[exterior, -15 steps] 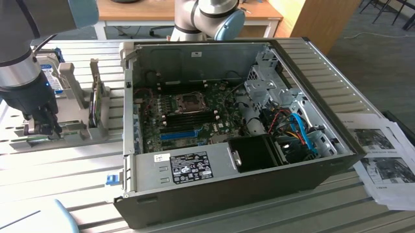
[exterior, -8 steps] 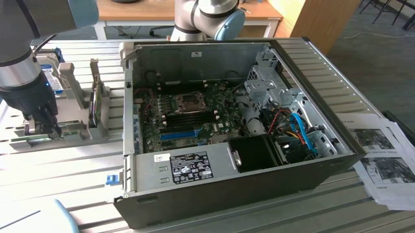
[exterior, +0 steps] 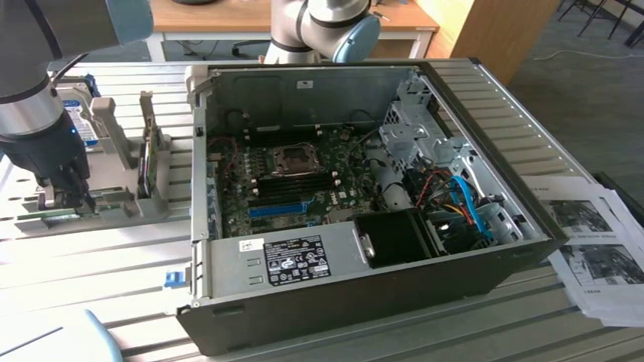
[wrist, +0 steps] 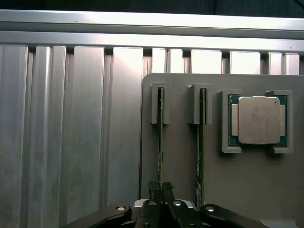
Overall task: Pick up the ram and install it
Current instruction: 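Pick up the ram and move it above insertion slot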
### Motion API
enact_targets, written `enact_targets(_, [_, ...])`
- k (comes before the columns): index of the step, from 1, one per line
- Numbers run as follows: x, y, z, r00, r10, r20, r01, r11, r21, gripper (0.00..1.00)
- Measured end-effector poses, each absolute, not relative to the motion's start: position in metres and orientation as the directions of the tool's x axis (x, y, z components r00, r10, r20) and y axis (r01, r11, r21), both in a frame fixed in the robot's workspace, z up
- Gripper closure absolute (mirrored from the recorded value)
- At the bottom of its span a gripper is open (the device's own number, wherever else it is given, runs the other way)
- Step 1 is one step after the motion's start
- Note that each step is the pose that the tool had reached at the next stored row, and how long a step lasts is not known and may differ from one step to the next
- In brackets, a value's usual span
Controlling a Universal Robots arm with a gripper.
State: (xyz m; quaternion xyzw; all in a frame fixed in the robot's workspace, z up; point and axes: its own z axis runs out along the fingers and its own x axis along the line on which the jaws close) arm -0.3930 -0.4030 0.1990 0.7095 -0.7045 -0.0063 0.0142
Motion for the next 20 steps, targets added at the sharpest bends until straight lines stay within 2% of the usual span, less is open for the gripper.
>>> enact_targets(20, [-0.393, -0.403, 0.215, 0.007, -1.000, 0.011, -1.000, -0.007, 0.029, 0.89])
